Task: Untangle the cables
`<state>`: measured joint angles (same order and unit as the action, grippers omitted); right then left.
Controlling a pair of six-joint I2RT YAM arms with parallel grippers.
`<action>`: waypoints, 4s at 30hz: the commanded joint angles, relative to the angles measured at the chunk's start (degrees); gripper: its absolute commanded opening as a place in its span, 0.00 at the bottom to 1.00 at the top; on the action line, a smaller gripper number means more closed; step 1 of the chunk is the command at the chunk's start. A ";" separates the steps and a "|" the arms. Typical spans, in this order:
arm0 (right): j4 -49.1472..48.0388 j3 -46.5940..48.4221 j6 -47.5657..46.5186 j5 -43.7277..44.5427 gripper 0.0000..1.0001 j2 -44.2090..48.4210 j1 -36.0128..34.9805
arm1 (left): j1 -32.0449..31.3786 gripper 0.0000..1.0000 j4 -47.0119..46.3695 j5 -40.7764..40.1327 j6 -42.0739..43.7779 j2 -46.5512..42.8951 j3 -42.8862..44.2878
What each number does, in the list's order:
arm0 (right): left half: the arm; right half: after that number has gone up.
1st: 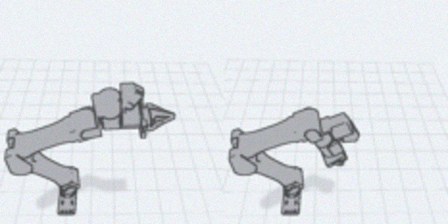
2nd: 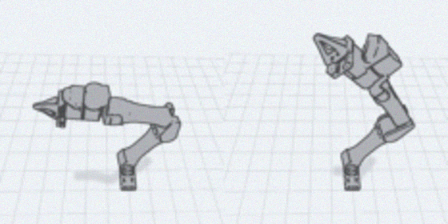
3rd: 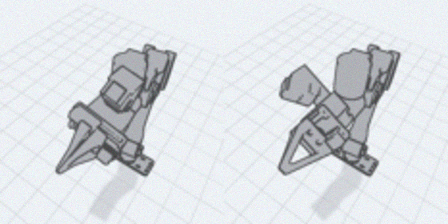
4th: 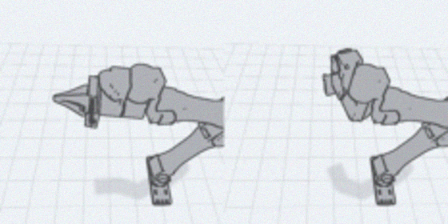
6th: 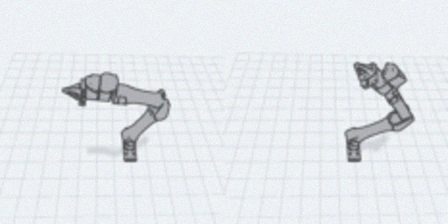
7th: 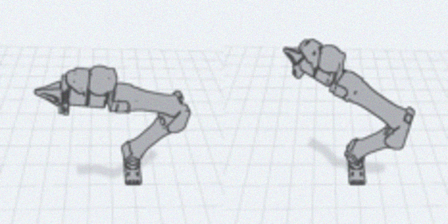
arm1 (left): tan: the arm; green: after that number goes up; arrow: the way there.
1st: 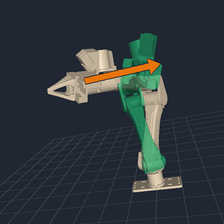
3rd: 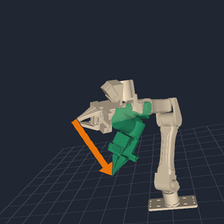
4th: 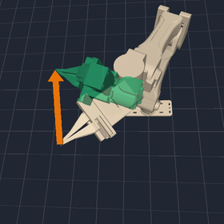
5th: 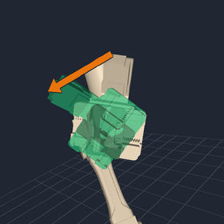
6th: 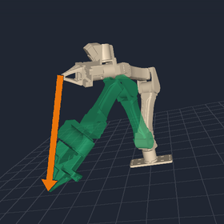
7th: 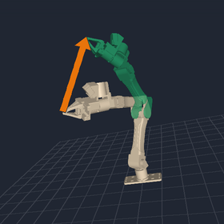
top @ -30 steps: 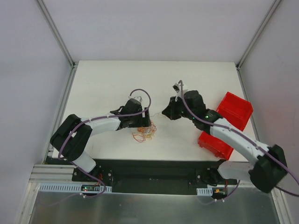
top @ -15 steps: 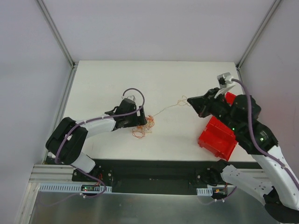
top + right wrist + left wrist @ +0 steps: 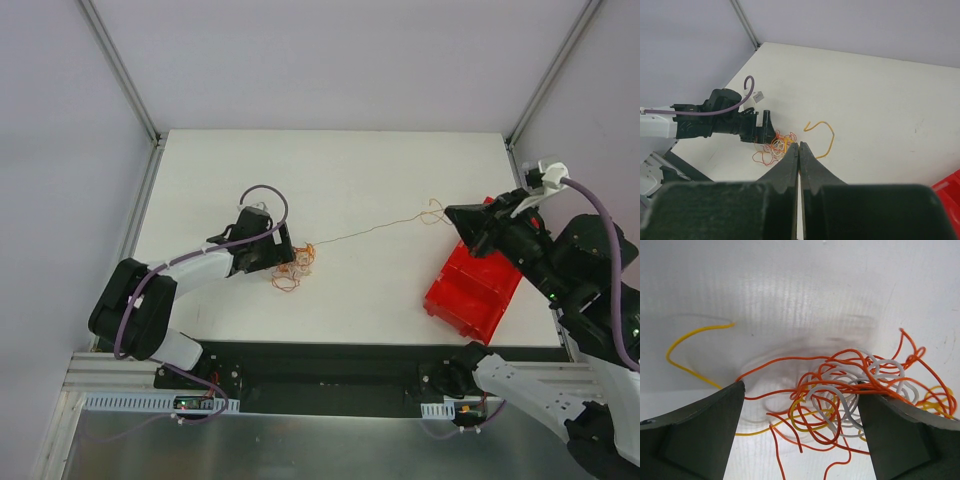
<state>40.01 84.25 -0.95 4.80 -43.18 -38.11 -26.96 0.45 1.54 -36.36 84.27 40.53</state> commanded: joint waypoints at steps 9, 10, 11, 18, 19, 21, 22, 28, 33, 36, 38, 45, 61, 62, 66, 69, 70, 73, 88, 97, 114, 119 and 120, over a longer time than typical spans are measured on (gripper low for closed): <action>5.51 6.45 -4.40 10.92 0.00 4.42 0.23 | 5.25 0.98 4.56 -0.57 1.03 -0.42 -3.00; 6.39 7.06 -5.28 12.41 0.00 4.51 0.14 | 5.51 0.99 4.47 -0.57 1.03 -0.60 -3.09; 6.92 7.59 -6.16 14.34 0.00 4.68 0.14 | 5.78 0.99 4.47 -0.57 1.03 -0.77 -3.18; 9.11 10.14 -9.24 20.24 0.01 6.26 0.14 | 9.64 0.99 4.74 -0.75 1.64 -3.41 -4.41; 9.90 11.02 -9.85 21.56 0.00 6.53 0.14 | 10.52 0.99 4.91 -0.58 1.64 -3.76 -4.50; 9.83 11.38 -10.56 23.58 0.00 7.93 0.05 | 11.31 0.99 5.35 -0.22 1.82 -4.55 -4.94; 9.30 10.77 -11.00 23.77 0.00 8.63 0.05 | 11.40 0.99 5.61 -0.57 1.82 -5.16 -4.94; 11.85 10.50 -13.03 32.99 0.00 10.74 -1.00 | 12.19 0.99 6.41 -3.47 1.90 -7.54 -5.03; 9.37 3.38 -11.97 28.49 0.00 11.55 -3.03 | 12.54 0.99 7.02 -4.70 1.73 -7.01 -3.45; 11.23 2.77 -12.58 34.56 0.00 10.13 -3.11 | 12.63 0.99 8.42 -5.05 1.12 -7.19 -1.78; 11.23 3.37 -13.55 35.63 0.00 10.92 -3.03 | 12.63 0.98 8.69 -5.93 0.77 -7.89 -1.34; 17.29 11.63 -14.60 40.73 0.00 15.74 -3.38 | 14.21 0.97 8.43 -9.27 1.73 -5.09 -1.60; 12.02 10.21 -12.14 31.86 0.00 12.08 -15.51 | 17.03 0.95 12.64 3.10 2.87 -12.44 5.08; 11.94 13.19 -12.75 30.81 0.00 10.33 -15.51 | 17.03 0.92 12.91 4.42 3.22 -14.99 5.43; 10.71 24.62 -14.25 21.86 0.01 3.91 -15.51 | 17.03 0.84 12.56 9.08 4.54 -24.84 6.83; 10.18 31.57 -14.87 16.31 0.00 -2.15 -15.42 | 17.03 0.92 12.65 13.73 6.64 -27.84 10.26; 10.09 32.98 -15.13 15.43 0.00 -4.35 -15.50 | 17.03 0.93 12.73 15.75 7.35 -28.02 11.75; 9.48 34.14 -15.83 15.94 0.00 -9.19 -15.51 | 17.03 0.95 13.96 21.38 8.67 -27.32 16.05; 4.21 40.15 -24.10 28.14 0.00 -20.21 -15.51 | 17.03 0.91 15.02 39.85 10.61 -15.28 30.92; -0.37 31.14 -30.33 44.32 0.01 -15.26 -15.50 | 16.24 0.86 12.83 40.73 12.72 -13.17 24.42; -9.42 -1.45 -28.59 51.81 0.00 0.28 -12.78 | 16.06 0.85 10.80 41.44 11.31 -16.94 21.70; -9.42 2.93 -30.42 48.90 0.00 -3.04 -11.64 | 16.06 0.85 10.80 39.16 12.36 -17.47 21.08; -9.34 3.64 -30.86 48.73 0.00 -4.01 -11.38 | 16.06 0.85 10.80 39.07 12.54 -17.47 20.99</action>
<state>34.59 83.48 -30.96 54.06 -44.53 -50.30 -10.87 13.63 42.11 -25.91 68.14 62.08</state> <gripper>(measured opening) 0.009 0.847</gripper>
